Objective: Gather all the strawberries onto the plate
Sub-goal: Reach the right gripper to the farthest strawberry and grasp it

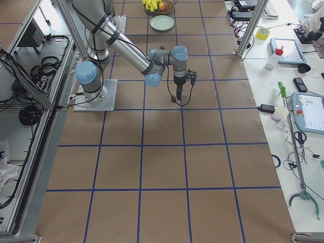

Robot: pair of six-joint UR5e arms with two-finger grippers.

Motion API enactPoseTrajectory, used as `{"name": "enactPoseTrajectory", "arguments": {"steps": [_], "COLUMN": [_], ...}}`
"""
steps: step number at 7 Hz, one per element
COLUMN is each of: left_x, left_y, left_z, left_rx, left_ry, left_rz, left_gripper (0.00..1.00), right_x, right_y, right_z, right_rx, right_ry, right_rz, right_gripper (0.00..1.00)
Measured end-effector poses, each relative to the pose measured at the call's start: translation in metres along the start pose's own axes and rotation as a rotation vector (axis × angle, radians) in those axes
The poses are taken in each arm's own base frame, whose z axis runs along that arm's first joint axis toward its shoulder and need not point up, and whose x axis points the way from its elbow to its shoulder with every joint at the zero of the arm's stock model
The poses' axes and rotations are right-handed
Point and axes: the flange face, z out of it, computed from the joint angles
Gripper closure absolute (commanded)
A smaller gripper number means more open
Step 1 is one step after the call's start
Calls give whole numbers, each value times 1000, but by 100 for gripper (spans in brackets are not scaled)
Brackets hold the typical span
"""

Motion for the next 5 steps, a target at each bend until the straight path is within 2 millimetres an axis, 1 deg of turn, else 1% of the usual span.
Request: {"name": "enactPoseTrajectory", "arguments": {"steps": [1,2,3,4,5], "left_x": [0,0,0,0,0], "left_y": [0,0,-1,-1,-1], "left_z": [0,0,0,0,1], "left_rx": [0,1,0,0,-1], "left_ry": [0,1,1,1,1], "left_rz": [0,0,0,0,0], "left_gripper": [0,0,0,0,0], "right_x": [7,11,13,13,13], "right_y": [5,12,19,24,27], "right_z": [6,14,20,24,26], "right_rx": [-20,-44,-71,-101,-123], "right_ry": [0,-4,-7,-9,-10], "right_rz": [15,26,31,32,29], "right_gripper": [15,26,42,53,72]}}
